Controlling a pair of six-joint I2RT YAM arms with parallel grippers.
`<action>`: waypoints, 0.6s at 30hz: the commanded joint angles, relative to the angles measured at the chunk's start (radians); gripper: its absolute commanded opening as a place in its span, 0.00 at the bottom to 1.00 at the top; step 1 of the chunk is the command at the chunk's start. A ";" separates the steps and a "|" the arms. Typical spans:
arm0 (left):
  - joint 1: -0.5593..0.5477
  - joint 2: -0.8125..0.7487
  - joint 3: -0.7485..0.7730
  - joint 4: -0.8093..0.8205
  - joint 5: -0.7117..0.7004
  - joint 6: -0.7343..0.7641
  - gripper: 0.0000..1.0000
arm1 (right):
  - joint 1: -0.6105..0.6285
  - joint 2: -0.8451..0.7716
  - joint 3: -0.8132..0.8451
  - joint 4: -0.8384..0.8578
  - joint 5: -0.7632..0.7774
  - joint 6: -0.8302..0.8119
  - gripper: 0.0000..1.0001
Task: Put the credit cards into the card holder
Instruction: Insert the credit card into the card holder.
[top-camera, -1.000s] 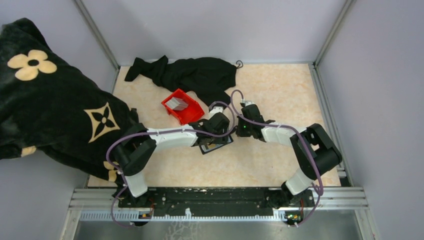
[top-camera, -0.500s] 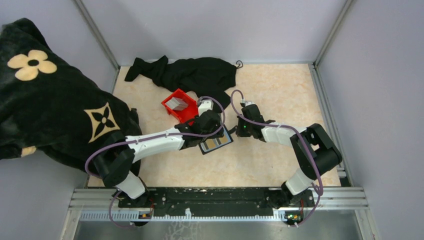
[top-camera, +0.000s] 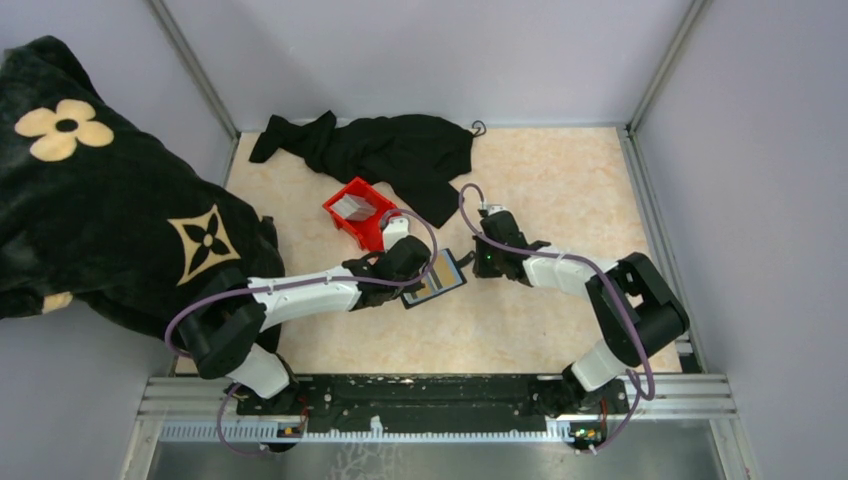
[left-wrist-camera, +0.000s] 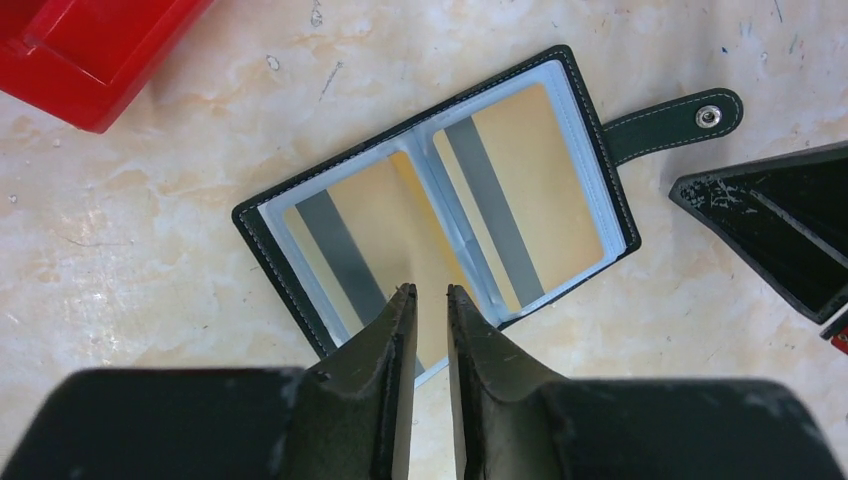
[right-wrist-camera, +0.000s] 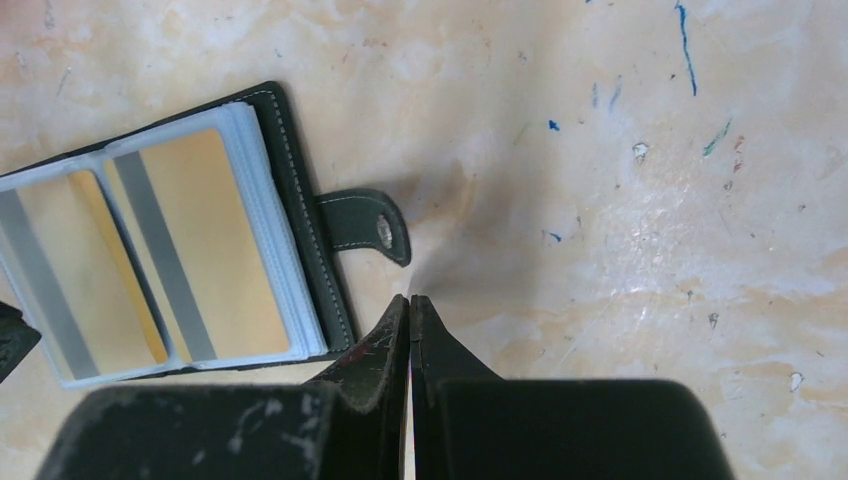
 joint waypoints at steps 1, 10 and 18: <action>0.003 -0.005 -0.001 0.017 -0.007 -0.010 0.21 | 0.033 -0.065 0.055 -0.024 0.033 -0.014 0.00; 0.003 0.050 0.027 0.037 0.020 0.001 0.10 | 0.070 -0.061 0.097 -0.034 0.041 -0.014 0.00; 0.003 0.098 0.077 0.050 0.027 0.027 0.08 | 0.071 -0.003 0.145 -0.022 0.036 -0.025 0.00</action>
